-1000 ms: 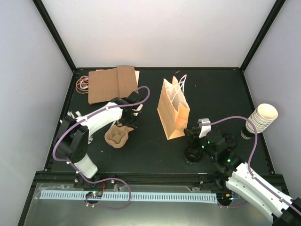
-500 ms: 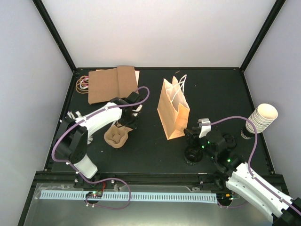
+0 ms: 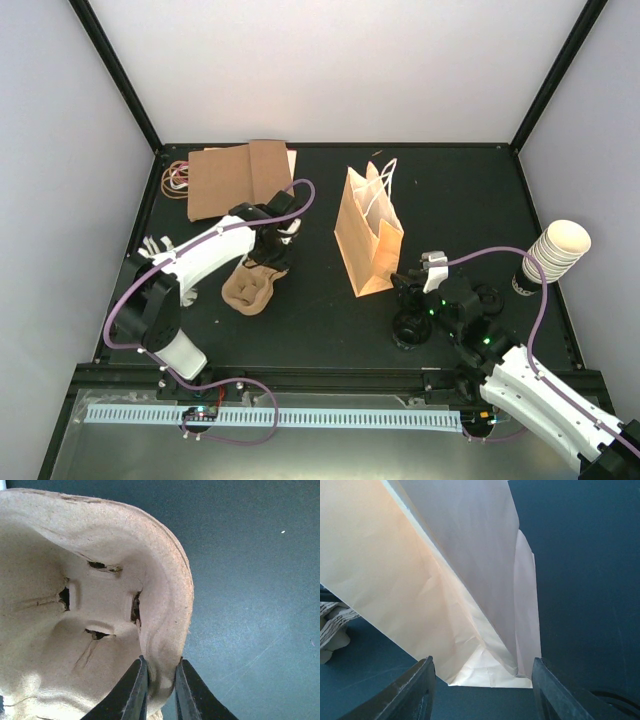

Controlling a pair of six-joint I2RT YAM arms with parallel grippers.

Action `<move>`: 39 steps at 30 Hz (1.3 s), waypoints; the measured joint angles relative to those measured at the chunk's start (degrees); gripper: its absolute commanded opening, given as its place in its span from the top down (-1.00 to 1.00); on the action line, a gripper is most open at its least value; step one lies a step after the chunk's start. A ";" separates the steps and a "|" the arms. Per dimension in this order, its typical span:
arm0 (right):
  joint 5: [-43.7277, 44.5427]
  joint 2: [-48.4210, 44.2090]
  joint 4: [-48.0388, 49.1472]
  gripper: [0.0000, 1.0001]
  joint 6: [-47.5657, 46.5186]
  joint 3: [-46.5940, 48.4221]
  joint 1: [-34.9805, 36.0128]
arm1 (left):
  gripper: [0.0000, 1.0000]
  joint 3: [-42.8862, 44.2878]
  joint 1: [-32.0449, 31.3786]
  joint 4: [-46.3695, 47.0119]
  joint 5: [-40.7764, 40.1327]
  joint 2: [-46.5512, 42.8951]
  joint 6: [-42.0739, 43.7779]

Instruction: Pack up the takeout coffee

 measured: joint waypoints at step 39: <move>-0.11 -0.04 0.00 -0.12 0.00 0.00 0.00 | 0.55 0.46 2.25 -0.15 11.26 0.00 1.31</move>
